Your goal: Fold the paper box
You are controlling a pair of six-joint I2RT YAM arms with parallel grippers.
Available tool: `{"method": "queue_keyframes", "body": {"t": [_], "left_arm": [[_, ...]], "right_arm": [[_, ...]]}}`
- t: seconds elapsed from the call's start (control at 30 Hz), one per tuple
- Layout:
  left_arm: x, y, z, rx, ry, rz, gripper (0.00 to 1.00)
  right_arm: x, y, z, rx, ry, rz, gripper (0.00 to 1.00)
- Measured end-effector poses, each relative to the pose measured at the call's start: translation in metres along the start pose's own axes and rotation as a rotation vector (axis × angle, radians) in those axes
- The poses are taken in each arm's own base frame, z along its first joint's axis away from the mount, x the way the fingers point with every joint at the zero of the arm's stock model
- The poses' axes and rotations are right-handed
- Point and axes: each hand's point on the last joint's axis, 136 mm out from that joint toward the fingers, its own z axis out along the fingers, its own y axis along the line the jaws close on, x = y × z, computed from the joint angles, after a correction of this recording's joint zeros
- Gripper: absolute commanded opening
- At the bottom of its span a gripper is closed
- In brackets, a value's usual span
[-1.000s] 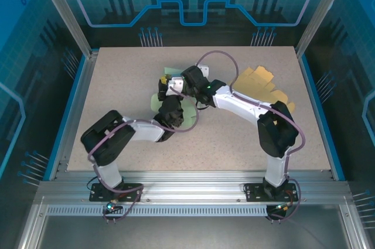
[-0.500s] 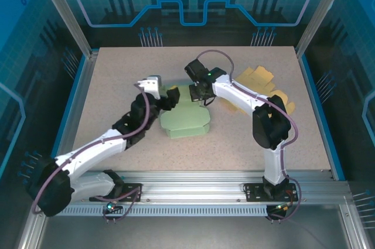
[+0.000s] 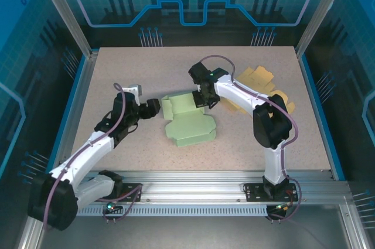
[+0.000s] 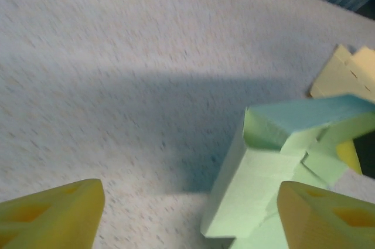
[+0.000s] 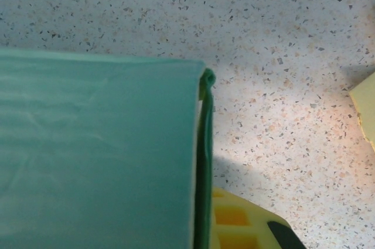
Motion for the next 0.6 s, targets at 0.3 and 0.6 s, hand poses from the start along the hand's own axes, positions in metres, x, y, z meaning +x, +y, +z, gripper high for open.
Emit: {"method": "queue_keyframes", "body": {"t": [0.3,0.6], "left_arm": [[0.042,-0.018,0.039,0.176,0.152,-0.025,0.86],[0.045,-0.047,0.050,0.325,0.167,-0.025,0.63]], "right_arm": [[0.000,0.004,0.004,-0.019,0.004,0.000,0.00],[0.000,0.004,0.013,-0.015,0.014,0.000,0.00]]}}
